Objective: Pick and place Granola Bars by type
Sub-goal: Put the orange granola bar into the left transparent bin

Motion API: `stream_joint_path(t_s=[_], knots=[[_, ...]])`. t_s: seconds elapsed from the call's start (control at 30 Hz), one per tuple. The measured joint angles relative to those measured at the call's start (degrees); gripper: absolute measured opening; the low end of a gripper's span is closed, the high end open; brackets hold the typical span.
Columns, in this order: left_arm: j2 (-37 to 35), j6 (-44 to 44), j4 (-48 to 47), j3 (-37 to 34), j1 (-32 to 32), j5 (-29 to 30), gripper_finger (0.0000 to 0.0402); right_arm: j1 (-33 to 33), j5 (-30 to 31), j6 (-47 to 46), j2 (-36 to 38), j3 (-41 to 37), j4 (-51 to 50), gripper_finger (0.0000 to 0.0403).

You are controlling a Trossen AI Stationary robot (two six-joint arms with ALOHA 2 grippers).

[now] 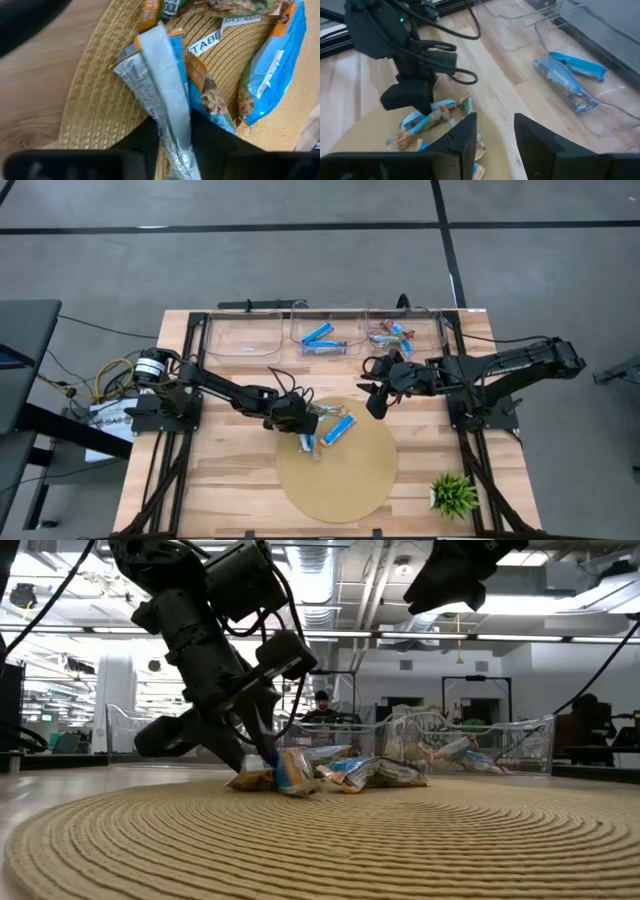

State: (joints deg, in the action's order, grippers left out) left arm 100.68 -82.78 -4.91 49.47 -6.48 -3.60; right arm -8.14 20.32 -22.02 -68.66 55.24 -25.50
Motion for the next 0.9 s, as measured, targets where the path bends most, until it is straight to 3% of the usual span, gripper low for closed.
stream_joint_path(t_s=[0.13, 0.27, 0.53, 0.9], knots=[[0.0, 0.89, 0.07, 0.04, 0.0, -0.02, 0.0046, 0.0, -1.41, 0.07, 0.0, 0.0, 0.14, 0.0123], [0.0, 1.3, -0.03, 0.04, 0.0, 0.01, 0.0031, 0.07, -5.3, 1.63, 0.0, 0.0, 1.26, 0.0123], [-0.36, 1.27, -0.55, -0.03, 0.0, 1.05, 0.0051, 2.39, -30.27, 5.95, 0.0, 0.0, 4.73, 0.0123], [-3.67, 1.6, -2.41, -0.11, 0.0, 4.53, 0.0034, 3.04, -31.59, 5.53, 0.0, -0.02, 4.89, 0.0123]])
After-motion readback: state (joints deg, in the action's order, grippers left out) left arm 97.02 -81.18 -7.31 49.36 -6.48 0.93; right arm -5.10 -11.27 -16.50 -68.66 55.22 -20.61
